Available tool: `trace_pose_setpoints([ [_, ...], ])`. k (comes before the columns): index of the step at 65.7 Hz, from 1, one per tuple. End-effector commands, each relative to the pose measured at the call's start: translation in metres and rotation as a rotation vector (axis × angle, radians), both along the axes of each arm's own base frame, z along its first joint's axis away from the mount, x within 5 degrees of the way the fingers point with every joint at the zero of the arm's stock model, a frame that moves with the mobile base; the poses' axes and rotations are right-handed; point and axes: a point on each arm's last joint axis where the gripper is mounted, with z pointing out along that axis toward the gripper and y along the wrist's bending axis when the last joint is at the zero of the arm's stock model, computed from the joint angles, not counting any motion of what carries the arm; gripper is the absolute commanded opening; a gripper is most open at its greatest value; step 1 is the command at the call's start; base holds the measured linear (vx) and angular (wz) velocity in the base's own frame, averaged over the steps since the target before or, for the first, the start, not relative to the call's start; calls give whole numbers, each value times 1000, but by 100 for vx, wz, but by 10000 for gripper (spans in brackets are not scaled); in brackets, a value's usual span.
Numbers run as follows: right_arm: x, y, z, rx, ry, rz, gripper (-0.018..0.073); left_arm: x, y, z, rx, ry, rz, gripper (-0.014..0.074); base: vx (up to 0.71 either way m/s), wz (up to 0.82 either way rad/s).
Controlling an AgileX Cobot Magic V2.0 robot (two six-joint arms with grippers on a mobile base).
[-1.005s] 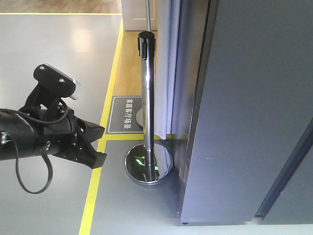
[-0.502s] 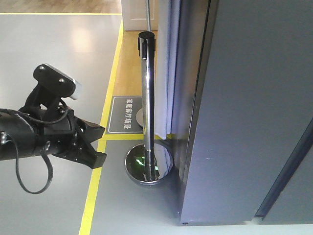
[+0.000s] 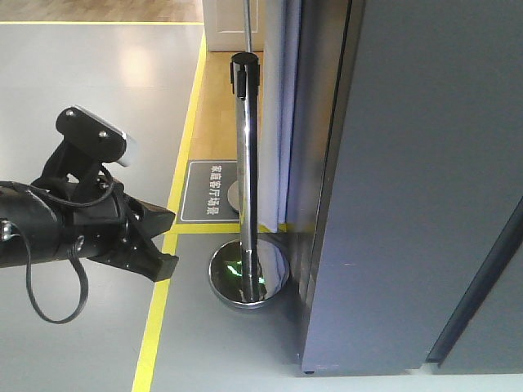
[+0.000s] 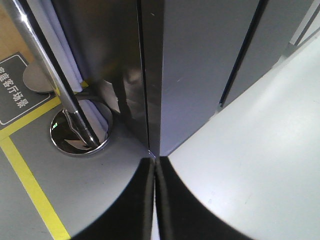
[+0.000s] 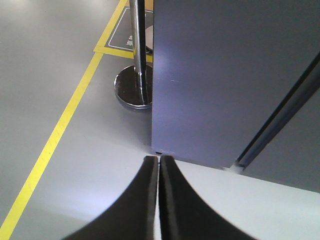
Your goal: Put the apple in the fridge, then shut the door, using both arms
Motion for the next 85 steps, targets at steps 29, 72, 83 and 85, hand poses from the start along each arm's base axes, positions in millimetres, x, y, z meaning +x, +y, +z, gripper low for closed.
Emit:
trace_pose_setpoints([
  [29, 4, 1, 11, 6, -70, 5, -2, -22, 25, 28, -3, -248, 77, -6, 0, 0],
  [72, 4, 1, 11, 7, -72, 5, -2, -153, 134, -69, -156, -631, 571, -6, 0, 0],
  [83, 4, 1, 11, 7, -72, 5, -2, -162, 139, -94, -221, -669, 666, -6, 0, 0],
  [85, 4, 1, 11, 7, -72, 5, -2, -163, 139, -98, -245, -670, 677, -6, 0, 0],
])
